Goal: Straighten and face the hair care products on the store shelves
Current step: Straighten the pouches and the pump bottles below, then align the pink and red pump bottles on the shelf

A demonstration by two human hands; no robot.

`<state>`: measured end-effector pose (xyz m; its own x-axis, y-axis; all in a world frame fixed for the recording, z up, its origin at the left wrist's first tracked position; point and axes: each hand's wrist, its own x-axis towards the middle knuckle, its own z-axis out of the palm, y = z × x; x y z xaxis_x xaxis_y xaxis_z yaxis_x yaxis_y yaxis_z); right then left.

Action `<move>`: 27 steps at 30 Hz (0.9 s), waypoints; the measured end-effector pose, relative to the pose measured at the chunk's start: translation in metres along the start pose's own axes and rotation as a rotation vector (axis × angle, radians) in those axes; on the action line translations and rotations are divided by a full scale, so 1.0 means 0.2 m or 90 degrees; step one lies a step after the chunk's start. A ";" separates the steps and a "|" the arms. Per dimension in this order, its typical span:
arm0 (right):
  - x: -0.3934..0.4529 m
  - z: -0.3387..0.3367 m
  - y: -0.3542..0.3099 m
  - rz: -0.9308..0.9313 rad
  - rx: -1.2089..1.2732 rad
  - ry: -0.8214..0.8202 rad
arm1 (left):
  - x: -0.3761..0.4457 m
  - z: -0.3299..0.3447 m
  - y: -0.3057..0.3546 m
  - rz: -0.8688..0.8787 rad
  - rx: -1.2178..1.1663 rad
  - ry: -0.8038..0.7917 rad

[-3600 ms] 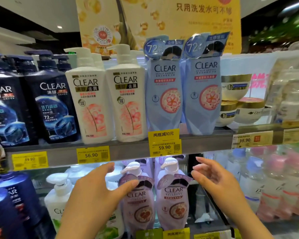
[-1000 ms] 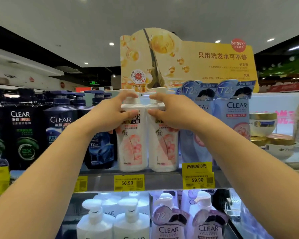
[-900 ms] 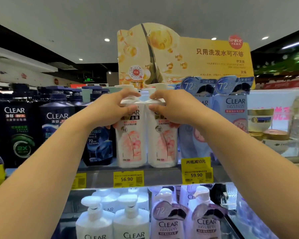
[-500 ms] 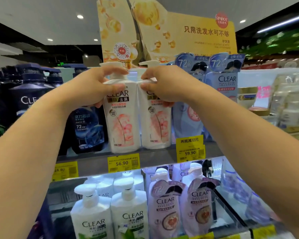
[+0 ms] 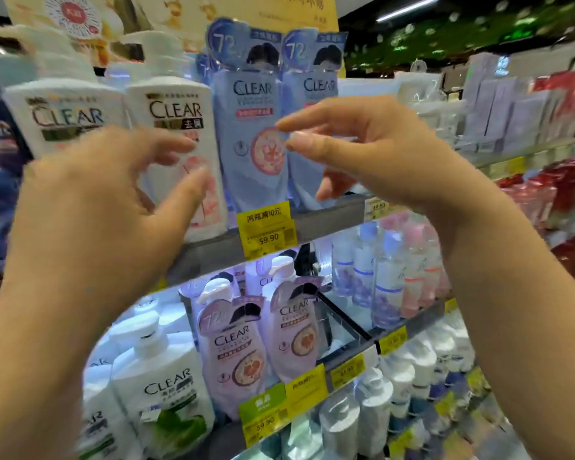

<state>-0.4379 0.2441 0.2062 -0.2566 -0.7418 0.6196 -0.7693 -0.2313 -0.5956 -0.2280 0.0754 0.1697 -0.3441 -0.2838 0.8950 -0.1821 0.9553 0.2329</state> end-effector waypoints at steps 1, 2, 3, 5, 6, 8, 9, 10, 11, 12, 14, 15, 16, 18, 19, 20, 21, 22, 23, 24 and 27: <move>-0.07 -0.03 0.05 0.024 0.033 0.019 | -0.05 0.07 0.12 0.015 0.002 -0.044; -0.13 -0.06 0.11 0.049 0.063 0.042 | -0.11 0.14 0.18 0.042 -0.012 -0.081; -0.20 -0.09 0.18 0.078 0.083 0.067 | -0.18 0.23 0.26 0.074 -0.045 -0.122; -0.31 -0.14 0.32 0.137 0.093 0.115 | -0.30 0.41 0.38 0.076 -0.112 -0.183; -0.37 -0.17 0.40 0.165 0.093 0.131 | -0.34 0.50 0.43 0.055 -0.124 -0.212; -0.47 -0.23 0.54 0.213 0.103 0.155 | -0.40 0.68 0.49 0.008 -0.137 -0.276; -0.52 -0.26 0.61 0.230 0.117 0.172 | -0.43 0.77 0.51 -0.018 -0.150 -0.309; -0.56 -0.30 0.68 0.243 0.133 0.191 | -0.45 0.85 0.53 -0.048 -0.156 -0.335; -0.60 -0.35 0.75 0.254 0.146 0.209 | -0.47 0.95 0.54 -0.077 -0.159 -0.350; -0.63 -0.39 0.82 0.264 0.153 0.222 | -0.47 1.05 0.54 -0.108 -0.158 -0.358; -0.67 -0.49 0.97 0.288 0.155 0.236 | -0.48 1.25 0.55 -0.179 -0.167 -0.368; -0.69 -0.54 1.05 0.301 0.152 0.240 | -0.48 1.35 0.56 -0.214 -0.165 -0.365; -0.70 -0.59 1.12 0.316 0.147 0.244 | -0.49 1.45 0.57 -0.246 -0.158 -0.362; -0.71 -0.68 1.26 0.341 0.133 0.245 | -0.50 1.62 0.60 -0.311 -0.159 -0.368; -0.70 -0.72 1.33 0.347 0.120 0.233 | -0.51 1.71 0.61 -0.340 -0.162 -0.362; -0.68 -0.74 1.40 0.347 0.096 0.205 | -0.51 1.78 0.62 -0.366 -0.159 -0.354; -0.66 -0.76 1.46 0.342 0.066 0.164 | -0.52 1.84 0.62 -0.393 -0.156 -0.342; -0.63 -0.77 1.51 0.331 0.031 0.117 | -0.52 1.89 0.62 -0.422 -0.153 -0.327; -0.61 -0.76 1.56 0.317 0.003 0.075 | -0.52 1.94 0.62 -0.453 -0.149 -0.311; -0.58 -0.75 1.60 0.300 -0.020 0.039 | -0.52 1.98 0.62 -0.483 -0.146 -0.297; -0.50 -0.71 1.68 0.234 -0.094 -0.046 | -0.52 2.06 0.62 -0.524 -0.135 -0.268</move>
<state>-0.7539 0.3296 0.0173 -0.4928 -0.8019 0.3377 -0.7110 0.1473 -0.6876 -0.5949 0.1888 -0.0521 -0.4937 -0.8421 0.2171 -0.3588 0.4246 0.8312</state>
